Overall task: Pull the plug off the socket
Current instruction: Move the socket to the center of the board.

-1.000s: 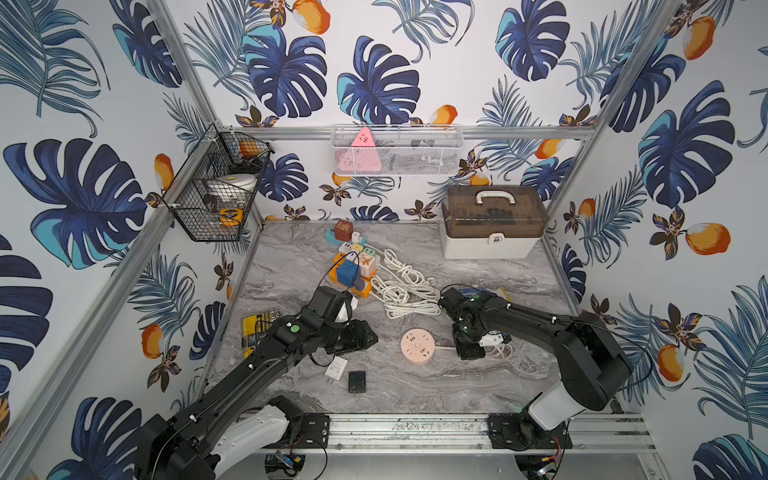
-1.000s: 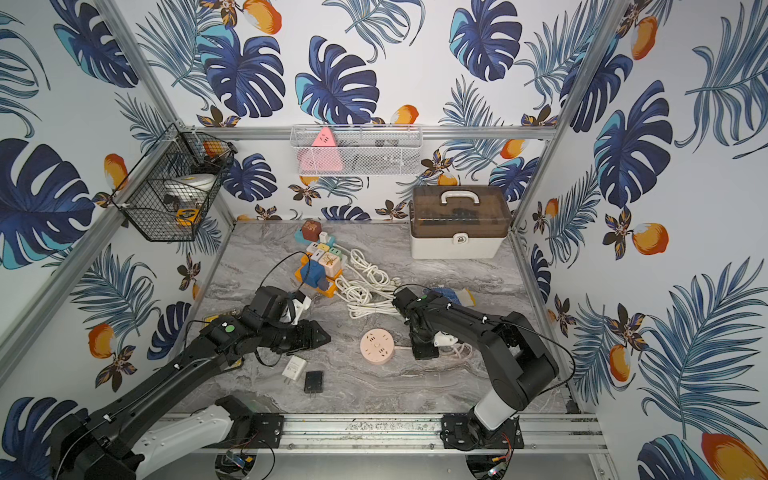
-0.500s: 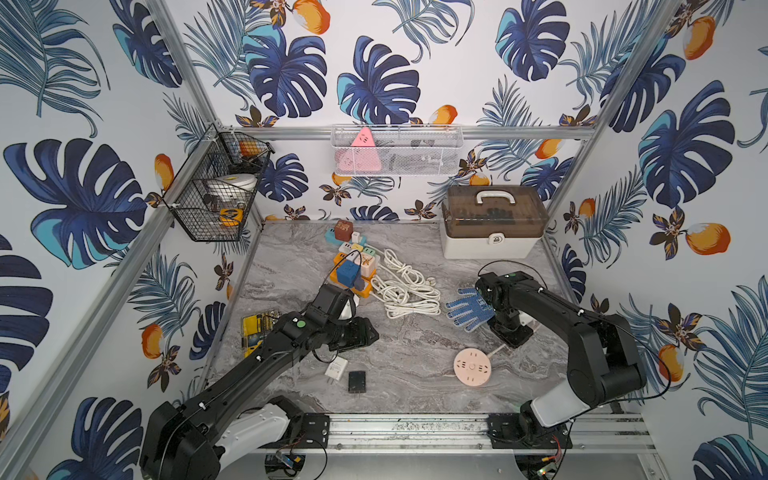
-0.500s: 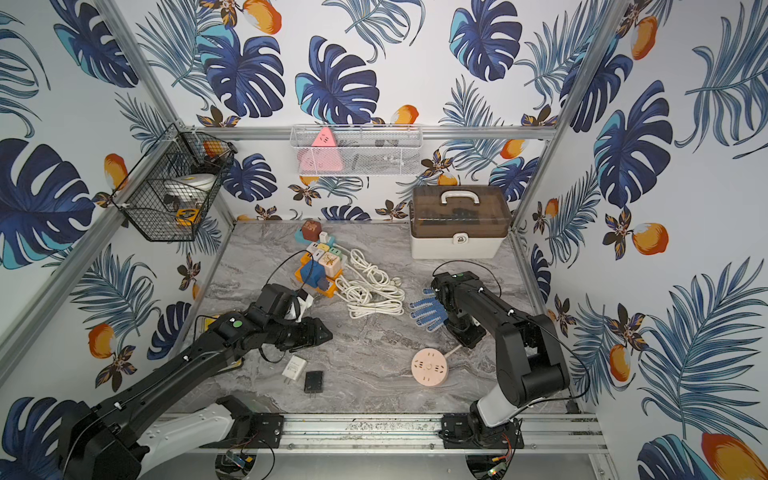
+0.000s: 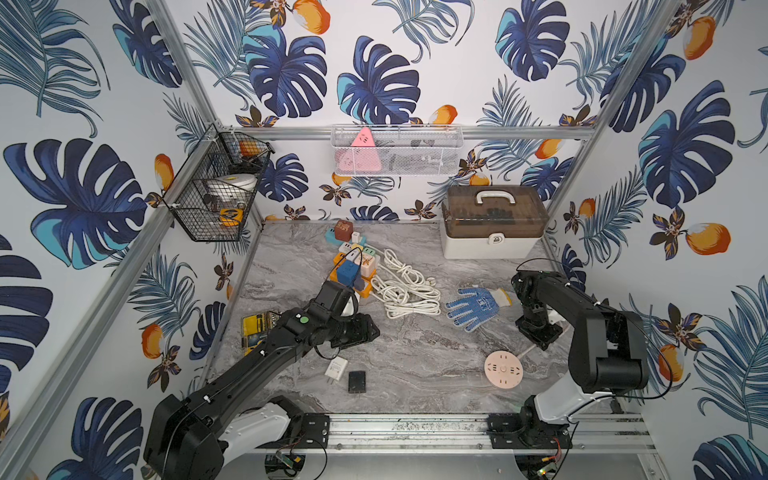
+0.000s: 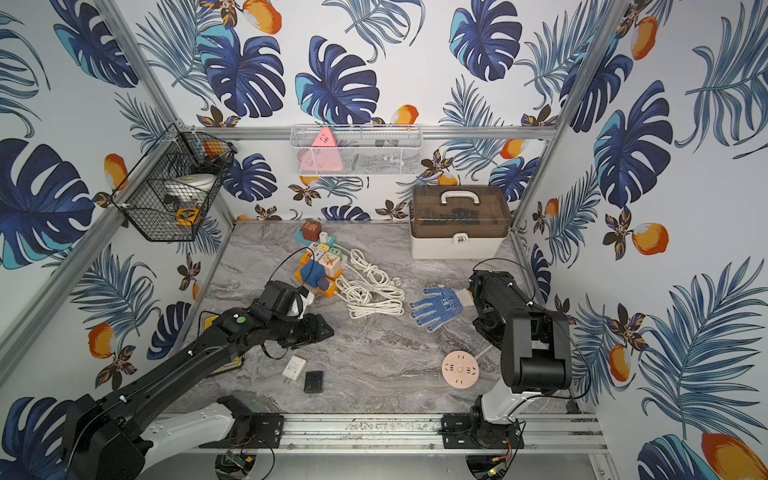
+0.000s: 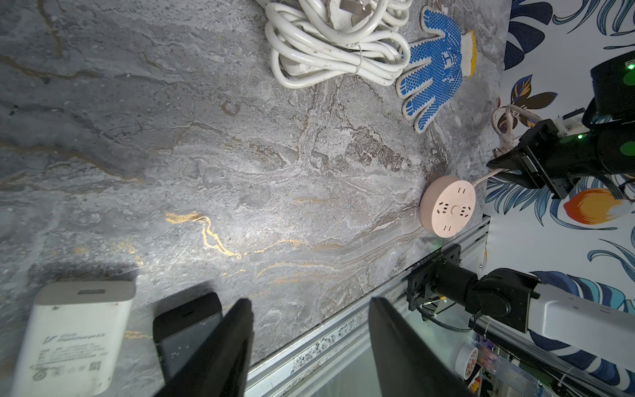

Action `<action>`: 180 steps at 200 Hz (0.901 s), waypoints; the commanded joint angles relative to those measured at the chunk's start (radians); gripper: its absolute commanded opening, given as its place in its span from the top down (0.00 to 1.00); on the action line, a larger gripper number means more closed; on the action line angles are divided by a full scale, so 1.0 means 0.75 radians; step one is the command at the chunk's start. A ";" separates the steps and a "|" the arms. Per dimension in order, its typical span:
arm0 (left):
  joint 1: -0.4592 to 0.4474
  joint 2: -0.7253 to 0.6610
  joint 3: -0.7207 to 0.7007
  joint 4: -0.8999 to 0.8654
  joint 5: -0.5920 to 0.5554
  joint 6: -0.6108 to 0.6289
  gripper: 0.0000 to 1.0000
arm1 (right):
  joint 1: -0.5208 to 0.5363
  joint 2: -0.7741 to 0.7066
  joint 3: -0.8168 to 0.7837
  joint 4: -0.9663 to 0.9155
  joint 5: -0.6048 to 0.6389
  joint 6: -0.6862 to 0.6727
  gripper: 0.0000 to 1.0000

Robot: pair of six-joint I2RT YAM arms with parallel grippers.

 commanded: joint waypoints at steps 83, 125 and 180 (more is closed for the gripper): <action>0.001 0.036 0.146 -0.048 -0.167 -0.090 0.35 | 0.037 -0.034 0.066 0.036 -0.070 -0.101 0.31; 0.045 0.161 0.322 -0.172 -0.268 -0.126 0.35 | 0.462 -0.150 0.317 -0.063 0.009 -0.066 0.27; 0.294 0.326 0.434 -0.190 -0.280 -0.207 0.36 | 1.107 -0.007 0.551 0.394 -0.170 -0.585 0.34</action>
